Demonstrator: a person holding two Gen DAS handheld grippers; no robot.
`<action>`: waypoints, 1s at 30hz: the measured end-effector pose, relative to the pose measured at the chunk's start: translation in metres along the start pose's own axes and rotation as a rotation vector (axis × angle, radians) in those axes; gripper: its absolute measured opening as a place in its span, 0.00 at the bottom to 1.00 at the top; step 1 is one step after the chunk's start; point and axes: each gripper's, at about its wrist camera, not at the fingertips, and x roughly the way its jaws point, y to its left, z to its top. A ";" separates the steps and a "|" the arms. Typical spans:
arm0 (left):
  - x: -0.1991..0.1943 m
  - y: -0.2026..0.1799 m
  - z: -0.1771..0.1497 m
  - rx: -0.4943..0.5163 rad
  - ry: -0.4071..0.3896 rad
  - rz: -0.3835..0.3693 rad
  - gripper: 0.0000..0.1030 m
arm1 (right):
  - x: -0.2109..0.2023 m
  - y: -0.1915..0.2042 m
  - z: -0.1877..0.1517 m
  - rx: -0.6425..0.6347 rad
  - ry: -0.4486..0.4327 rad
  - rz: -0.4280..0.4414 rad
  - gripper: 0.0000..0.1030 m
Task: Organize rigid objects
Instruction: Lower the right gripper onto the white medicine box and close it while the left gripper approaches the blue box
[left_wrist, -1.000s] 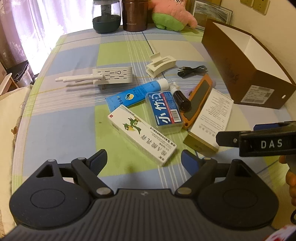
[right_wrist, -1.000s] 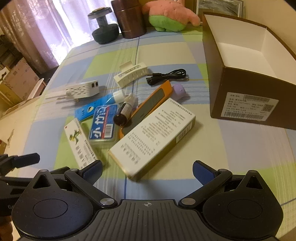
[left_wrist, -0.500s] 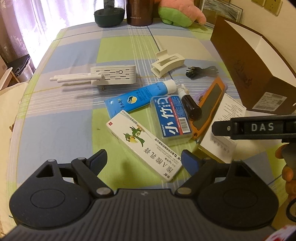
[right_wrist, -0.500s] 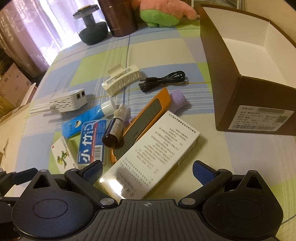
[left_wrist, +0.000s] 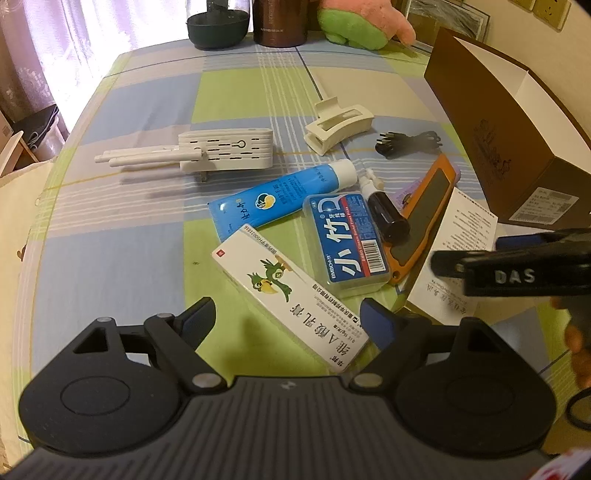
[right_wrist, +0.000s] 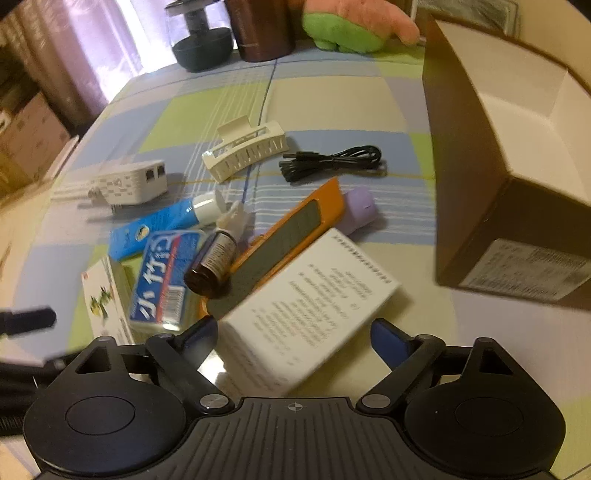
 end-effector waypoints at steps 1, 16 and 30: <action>0.000 -0.001 0.000 0.002 0.001 -0.002 0.81 | -0.002 -0.003 -0.001 -0.008 0.003 -0.009 0.83; 0.002 -0.003 0.012 0.014 -0.003 0.023 0.81 | 0.003 0.004 -0.001 0.124 0.068 0.020 0.83; 0.016 0.034 0.029 0.184 -0.004 -0.127 0.80 | 0.009 0.027 -0.006 0.257 0.045 -0.140 0.69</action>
